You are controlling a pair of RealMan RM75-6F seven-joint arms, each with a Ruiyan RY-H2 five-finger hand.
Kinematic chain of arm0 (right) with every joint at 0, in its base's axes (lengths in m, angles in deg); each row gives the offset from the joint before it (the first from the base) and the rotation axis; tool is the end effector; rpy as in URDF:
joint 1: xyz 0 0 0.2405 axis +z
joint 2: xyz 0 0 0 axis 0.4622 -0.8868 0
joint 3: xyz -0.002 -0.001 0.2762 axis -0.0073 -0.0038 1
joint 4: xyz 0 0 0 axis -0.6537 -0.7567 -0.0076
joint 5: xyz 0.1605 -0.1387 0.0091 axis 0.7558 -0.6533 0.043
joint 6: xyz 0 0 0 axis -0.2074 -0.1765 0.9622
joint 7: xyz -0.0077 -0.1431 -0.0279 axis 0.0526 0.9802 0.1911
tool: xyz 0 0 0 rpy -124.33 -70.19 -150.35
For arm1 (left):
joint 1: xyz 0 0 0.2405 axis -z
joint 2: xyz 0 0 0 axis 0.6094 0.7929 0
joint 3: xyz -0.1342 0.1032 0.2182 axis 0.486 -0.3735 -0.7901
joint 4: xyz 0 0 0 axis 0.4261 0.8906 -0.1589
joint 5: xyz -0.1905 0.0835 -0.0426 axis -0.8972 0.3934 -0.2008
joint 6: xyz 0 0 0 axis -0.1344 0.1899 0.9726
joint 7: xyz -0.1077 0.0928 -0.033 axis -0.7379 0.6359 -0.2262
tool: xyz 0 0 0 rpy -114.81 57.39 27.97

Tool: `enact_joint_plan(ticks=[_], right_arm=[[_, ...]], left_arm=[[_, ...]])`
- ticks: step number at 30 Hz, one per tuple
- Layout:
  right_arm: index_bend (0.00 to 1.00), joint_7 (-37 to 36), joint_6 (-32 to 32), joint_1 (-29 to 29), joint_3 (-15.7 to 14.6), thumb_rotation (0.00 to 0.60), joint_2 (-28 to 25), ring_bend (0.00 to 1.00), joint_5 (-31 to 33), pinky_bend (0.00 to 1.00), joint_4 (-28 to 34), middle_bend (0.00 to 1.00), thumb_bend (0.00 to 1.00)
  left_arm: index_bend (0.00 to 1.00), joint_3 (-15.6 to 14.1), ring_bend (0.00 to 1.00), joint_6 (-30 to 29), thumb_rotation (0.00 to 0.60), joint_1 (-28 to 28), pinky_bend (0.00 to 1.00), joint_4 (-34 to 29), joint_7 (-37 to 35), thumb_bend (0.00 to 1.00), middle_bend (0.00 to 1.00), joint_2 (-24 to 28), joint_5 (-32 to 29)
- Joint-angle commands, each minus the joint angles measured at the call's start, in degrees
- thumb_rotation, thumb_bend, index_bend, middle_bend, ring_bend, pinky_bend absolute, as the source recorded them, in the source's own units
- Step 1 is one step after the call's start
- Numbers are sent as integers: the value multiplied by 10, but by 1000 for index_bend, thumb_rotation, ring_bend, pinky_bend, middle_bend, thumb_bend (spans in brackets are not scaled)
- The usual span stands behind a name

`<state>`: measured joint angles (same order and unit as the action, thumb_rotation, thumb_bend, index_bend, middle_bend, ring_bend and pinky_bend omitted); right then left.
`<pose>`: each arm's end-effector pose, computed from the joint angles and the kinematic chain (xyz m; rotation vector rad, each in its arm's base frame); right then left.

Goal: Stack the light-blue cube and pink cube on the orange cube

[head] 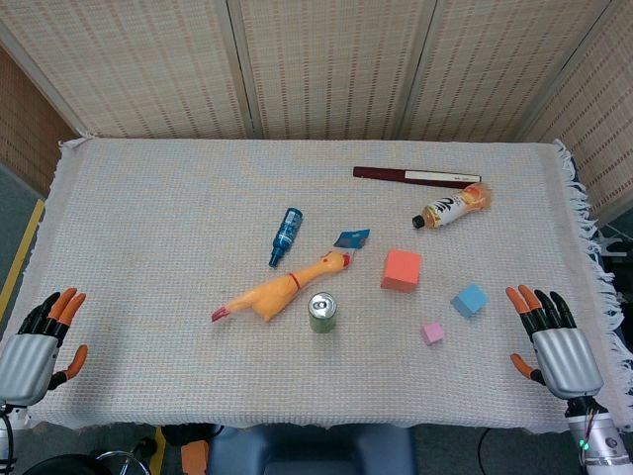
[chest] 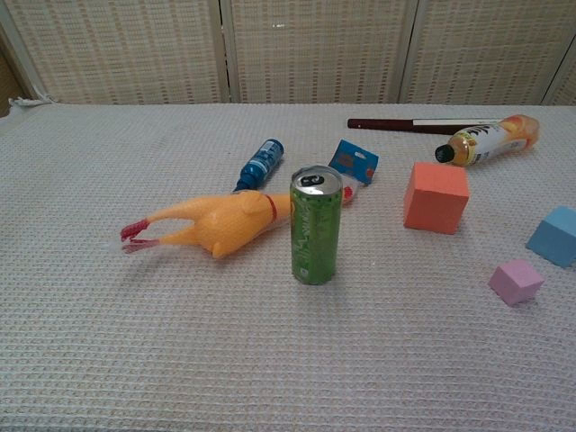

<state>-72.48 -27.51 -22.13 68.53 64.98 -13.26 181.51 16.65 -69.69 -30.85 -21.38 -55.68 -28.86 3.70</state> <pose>-0.3236 -0.1761 0.1379 1.5496 -0.8274 0.7396 -0.3298 0.1916 0.1552 -1.4990 -0.7819 -0.9178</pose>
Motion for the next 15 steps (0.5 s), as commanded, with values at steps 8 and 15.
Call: enact_joint_plan(ticks=[8, 15], right_arm=[[0, 38, 32, 19, 19, 600, 18, 0, 37, 0, -16, 0, 127], [0, 151, 178, 109, 35, 600, 28, 0, 87, 0, -46, 0, 127]], left_arm=[[0, 1, 0, -4, 600, 1, 136, -3, -6, 444, 0, -2, -4], [0, -1, 0, 8, 600, 4, 136, -12, 3, 443, 0, 1, -12]])
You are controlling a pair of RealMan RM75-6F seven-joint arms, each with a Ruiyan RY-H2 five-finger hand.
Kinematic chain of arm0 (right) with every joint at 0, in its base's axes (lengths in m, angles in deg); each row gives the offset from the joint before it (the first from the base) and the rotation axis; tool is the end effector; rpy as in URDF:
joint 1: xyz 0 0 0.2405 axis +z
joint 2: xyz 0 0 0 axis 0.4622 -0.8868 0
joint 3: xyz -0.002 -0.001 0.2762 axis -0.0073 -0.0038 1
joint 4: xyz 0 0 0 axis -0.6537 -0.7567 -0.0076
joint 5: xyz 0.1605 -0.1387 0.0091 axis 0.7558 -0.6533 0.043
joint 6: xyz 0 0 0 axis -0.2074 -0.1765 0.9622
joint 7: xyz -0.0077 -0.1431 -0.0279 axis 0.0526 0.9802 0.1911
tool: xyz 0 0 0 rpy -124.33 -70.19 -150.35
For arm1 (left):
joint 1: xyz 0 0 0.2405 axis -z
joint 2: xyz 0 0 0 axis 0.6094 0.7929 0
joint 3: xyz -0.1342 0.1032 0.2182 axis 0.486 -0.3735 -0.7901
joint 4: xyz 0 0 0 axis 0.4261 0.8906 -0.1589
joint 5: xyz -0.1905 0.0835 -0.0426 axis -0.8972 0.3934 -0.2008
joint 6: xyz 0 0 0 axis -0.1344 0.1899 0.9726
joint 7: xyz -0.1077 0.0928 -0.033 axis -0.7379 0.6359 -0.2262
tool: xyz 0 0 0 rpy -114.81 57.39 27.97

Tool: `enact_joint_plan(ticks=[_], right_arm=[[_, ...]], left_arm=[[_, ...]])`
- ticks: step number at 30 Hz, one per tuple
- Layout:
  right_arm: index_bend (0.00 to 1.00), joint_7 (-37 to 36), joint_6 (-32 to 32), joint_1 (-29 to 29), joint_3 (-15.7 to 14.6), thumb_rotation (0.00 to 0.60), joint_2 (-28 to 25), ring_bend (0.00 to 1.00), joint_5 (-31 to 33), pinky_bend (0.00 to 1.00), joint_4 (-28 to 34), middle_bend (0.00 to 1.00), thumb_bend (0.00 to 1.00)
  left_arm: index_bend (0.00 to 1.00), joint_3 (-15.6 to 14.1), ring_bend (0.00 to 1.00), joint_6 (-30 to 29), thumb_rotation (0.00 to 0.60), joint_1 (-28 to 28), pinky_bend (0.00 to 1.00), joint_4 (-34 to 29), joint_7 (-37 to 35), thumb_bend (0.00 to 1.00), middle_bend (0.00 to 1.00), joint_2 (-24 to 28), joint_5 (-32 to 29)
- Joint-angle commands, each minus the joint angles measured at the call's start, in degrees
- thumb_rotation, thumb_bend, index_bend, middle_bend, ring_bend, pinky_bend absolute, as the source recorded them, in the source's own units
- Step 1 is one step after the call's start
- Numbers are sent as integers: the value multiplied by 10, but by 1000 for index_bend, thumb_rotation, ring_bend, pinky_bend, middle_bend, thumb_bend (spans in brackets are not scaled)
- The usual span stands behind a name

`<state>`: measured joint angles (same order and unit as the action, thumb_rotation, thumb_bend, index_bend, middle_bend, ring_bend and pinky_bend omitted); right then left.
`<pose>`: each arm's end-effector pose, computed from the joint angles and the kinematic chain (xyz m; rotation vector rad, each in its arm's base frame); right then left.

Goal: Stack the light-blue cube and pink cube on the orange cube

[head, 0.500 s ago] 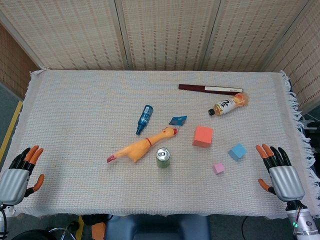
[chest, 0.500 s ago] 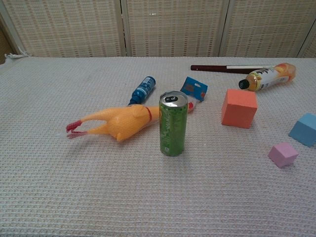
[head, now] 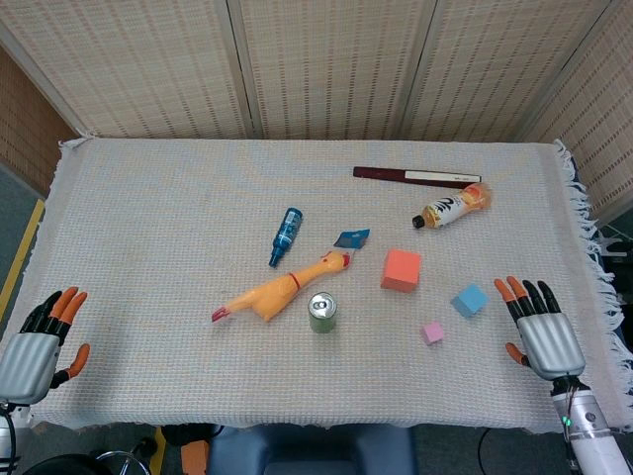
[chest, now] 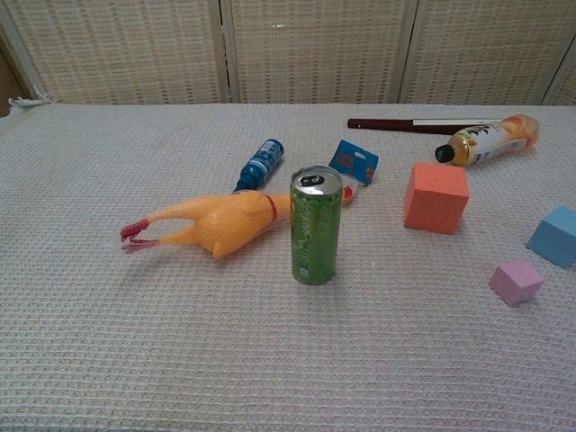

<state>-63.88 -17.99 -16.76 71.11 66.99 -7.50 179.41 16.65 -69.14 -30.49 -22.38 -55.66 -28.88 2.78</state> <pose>-0.3273 -0.2145 0.1180 1.6459 -0.7693 0.5814 -0.3278 0.1935 0.1531 -1.4899 -0.8048 -0.9220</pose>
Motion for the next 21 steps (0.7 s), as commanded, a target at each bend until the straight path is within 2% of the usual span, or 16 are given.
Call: enact_joint_plan(ticks=[1, 5, 10, 15, 21], right_arm=[[0, 76, 95, 65, 7, 600, 11, 0, 28, 0, -35, 0, 127], [0, 94, 125, 92, 3, 600, 34, 0, 19, 0, -86, 0, 127], [10, 101, 119, 106, -1, 600, 65, 0, 1, 0, -145, 0, 127], [59, 96, 127, 115, -4, 600, 82, 0, 3, 0, -178, 0, 127], [167, 42, 114, 122, -12, 600, 112, 0, -23, 0, -228, 0, 127]], left_arm=[[0, -1, 0, 4, 600, 1, 137, -3, 4, 443, 0, 1, -4], [0, -1, 0, 11, 600, 1, 140, -7, 12, 444, 0, 2, -11], [0, 1, 0, 14, 600, 3, 142, -6, 25, 444, 0, -4, -19], [0, 1, 0, 21, 600, 4, 143, -7, 30, 444, 0, -4, -24], [0, 0, 0, 29, 600, 7, 144, -9, 40, 445, 0, -6, -28]])
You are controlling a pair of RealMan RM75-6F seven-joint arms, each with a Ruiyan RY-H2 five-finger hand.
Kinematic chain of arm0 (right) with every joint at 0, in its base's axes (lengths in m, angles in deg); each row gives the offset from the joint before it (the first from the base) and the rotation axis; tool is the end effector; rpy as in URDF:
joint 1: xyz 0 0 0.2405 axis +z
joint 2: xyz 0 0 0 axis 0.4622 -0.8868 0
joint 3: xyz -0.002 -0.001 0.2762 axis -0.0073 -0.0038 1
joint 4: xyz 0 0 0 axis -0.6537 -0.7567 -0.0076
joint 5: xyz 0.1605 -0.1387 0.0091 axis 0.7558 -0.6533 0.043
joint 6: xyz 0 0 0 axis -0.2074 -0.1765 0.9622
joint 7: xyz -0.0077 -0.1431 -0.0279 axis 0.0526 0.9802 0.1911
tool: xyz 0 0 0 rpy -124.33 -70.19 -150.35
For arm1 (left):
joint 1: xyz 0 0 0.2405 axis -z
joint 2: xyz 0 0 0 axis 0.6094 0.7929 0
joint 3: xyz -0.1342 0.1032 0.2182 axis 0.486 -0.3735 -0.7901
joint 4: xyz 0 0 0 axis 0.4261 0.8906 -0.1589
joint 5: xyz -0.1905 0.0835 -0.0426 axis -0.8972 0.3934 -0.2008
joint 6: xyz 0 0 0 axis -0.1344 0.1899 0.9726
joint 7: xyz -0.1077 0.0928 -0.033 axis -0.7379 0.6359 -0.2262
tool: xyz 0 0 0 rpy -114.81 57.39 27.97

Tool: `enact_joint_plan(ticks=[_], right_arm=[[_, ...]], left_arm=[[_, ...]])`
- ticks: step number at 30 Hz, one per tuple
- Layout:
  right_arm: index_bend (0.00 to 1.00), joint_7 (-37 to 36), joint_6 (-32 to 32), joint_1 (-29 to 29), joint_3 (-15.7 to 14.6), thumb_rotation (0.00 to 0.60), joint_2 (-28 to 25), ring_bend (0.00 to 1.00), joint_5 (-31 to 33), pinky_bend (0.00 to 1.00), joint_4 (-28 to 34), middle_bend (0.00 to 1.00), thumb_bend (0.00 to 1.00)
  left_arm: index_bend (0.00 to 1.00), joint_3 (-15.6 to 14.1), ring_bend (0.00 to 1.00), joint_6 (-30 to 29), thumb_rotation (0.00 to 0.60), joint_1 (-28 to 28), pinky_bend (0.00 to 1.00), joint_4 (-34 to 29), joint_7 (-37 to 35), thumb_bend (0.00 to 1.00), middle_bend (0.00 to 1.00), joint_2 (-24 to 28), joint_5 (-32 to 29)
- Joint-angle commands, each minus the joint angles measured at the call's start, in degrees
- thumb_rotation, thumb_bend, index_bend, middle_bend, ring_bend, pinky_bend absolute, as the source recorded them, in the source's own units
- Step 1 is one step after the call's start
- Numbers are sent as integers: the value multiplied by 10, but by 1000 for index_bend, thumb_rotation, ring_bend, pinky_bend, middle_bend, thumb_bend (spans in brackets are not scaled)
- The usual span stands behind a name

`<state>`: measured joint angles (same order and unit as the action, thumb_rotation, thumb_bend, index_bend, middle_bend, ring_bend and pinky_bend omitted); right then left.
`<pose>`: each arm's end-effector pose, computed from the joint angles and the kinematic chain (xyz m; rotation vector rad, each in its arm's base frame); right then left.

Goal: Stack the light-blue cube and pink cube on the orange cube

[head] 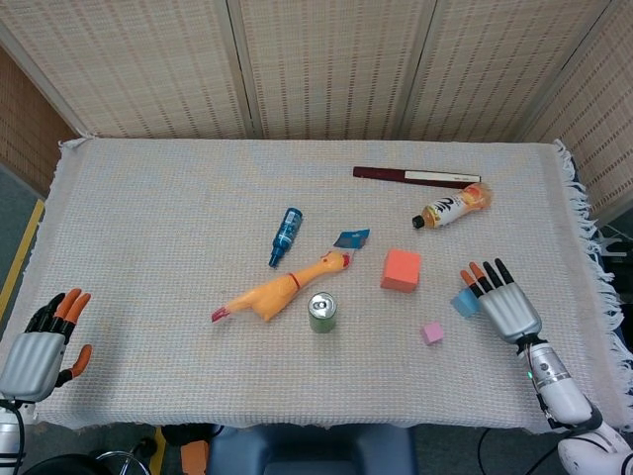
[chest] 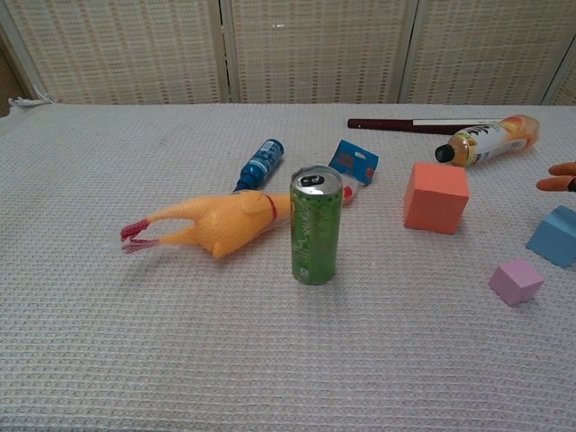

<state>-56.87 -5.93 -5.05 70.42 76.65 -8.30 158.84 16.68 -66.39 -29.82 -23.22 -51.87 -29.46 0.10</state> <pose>-0.3474 -0.2893 0.0712 1.8821 -0.4653 0.3420 -0.3307 0.1976 0.1448 -1.4975 -0.8176 -0.8471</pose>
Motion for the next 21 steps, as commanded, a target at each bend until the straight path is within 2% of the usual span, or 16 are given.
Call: enact_joint_plan(ticks=[1, 7, 14, 21], right_arm=[[194, -38, -7, 7, -6, 600, 18, 0, -18, 0, -29, 0, 127], [318, -58, -8, 16, -6, 600, 38, 0, -25, 0, -63, 0, 128], [362, -75, 5, 25, 0, 600, 58, 0, -12, 0, -90, 0, 129], [486, -91, -6, 24, 2, 600, 56, 0, -8, 0, -85, 0, 129]], left_arm=[[0, 0, 0, 2, 600, 1, 144, 0, 3, 445, 0, -1, -2], [0, 2, 0, 7, 600, 3, 144, 2, 12, 443, 0, -4, -10], [0, 1, 0, 22, 600, 6, 144, -1, 17, 453, 0, 0, -21], [0, 2, 0, 24, 600, 7, 144, -4, 12, 455, 0, 5, -25]])
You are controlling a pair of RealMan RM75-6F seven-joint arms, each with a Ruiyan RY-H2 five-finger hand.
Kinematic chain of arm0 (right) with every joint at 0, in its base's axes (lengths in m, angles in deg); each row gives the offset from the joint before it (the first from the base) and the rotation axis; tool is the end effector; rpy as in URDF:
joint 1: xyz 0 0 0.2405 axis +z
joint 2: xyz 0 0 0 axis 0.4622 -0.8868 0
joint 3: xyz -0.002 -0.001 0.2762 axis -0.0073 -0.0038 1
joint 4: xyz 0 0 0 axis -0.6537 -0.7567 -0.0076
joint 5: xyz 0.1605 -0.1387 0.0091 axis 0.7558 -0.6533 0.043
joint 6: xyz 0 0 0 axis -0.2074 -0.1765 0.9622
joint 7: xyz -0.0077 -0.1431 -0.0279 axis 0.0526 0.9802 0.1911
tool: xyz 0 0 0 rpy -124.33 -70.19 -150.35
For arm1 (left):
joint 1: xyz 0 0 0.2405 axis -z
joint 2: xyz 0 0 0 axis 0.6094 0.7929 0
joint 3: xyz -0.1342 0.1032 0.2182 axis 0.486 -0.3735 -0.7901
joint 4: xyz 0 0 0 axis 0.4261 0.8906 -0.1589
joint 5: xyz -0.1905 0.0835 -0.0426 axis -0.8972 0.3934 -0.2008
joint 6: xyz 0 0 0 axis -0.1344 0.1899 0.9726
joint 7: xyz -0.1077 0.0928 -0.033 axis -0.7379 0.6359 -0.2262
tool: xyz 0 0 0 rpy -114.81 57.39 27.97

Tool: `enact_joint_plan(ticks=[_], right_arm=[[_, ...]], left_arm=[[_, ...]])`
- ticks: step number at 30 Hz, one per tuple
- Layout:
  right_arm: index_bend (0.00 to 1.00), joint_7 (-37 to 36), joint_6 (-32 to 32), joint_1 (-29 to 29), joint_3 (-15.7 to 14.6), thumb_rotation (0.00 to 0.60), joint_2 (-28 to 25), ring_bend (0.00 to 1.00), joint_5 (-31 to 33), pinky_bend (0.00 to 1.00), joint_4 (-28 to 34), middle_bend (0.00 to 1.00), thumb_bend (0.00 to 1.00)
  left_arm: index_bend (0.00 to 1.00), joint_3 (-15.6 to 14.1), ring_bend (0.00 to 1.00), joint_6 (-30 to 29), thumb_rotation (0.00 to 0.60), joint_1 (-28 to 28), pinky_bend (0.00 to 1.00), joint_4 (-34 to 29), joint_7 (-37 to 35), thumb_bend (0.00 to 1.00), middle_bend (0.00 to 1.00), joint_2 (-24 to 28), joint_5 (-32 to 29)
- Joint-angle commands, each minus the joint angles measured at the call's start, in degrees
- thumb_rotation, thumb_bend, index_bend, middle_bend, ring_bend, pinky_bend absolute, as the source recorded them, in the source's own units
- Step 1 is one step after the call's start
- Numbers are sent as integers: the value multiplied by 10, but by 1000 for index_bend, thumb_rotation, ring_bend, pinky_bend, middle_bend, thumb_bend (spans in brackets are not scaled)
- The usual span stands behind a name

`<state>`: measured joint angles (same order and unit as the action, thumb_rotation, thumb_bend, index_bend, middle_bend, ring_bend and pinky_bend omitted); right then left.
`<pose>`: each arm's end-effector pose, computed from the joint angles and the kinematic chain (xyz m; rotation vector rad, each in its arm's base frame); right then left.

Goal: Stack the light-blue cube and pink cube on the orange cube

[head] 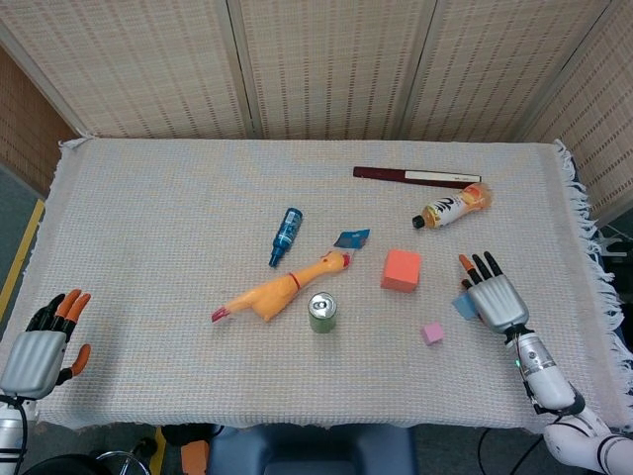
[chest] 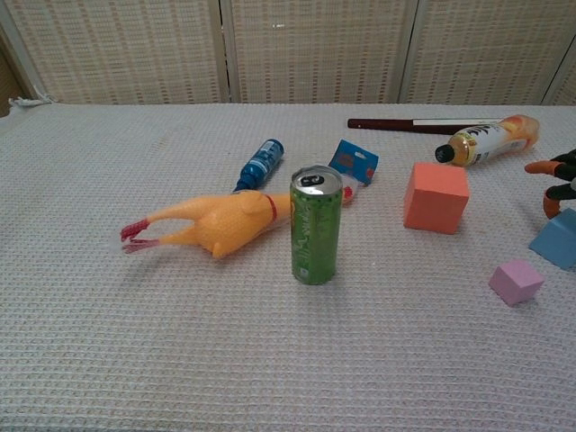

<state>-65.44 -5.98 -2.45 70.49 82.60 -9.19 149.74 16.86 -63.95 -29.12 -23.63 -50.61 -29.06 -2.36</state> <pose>-0.3489 -0.3116 0.0516 1.8607 -0.5183 0.4296 -0.3354 0.2023 0.1439 -1.4974 -0.8402 -0.7947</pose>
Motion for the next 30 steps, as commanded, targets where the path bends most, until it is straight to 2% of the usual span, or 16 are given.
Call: enact_joint_plan(ticks=[1, 7, 14, 15, 16, 17, 21, 25, 30], right_arm=[[498, -10, -9, -3, 2, 600, -8, 0, 1, 0, 12, 0, 130], [619, -27, -24, -11, 13, 600, -38, 0, 17, 6, 69, 0, 171], [633, 2, -21, -18, 40, 600, -80, 0, 76, 9, 160, 20, 183], [635, 18, -17, -19, 49, 600, -97, 0, 101, 8, 196, 29, 185], [637, 30, -24, -22, 76, 600, -124, 0, 148, 9, 252, 31, 185], [641, 51, -22, -21, 87, 600, -141, 0, 182, 8, 291, 31, 185], [656, 137, -34, 1, 128, 600, -170, 0, 328, 8, 409, 40, 186], [668, 200, -60, 41, 155, 600, -170, 0, 431, 8, 474, 47, 187], [680, 276, -116, 98, 174, 600, -139, 0, 519, 9, 509, 53, 186]], left_arm=[[0, 0, 0, -1, 600, 0, 144, 0, -3, 455, 0, 2, 0], [0, -4, 0, -4, 600, -2, 144, -5, -10, 455, 0, 6, 6], [0, -9, 0, -7, 600, -4, 145, -9, -14, 456, 0, 9, 14], [0, -11, 0, -6, 600, -4, 144, -9, -11, 456, 0, 9, 16], [0, -19, 0, 1, 600, -3, 144, -14, -11, 457, 0, 11, 22], [0, -20, 0, 2, 600, -3, 144, -17, -13, 456, 0, 14, 24], [0, -24, 0, 2, 600, -3, 146, -25, -14, 456, 0, 20, 31], [0, -32, 0, 5, 600, -1, 147, -31, -18, 455, 0, 24, 45], [0, -40, 0, 1, 600, -2, 147, -33, -28, 457, 0, 29, 61]])
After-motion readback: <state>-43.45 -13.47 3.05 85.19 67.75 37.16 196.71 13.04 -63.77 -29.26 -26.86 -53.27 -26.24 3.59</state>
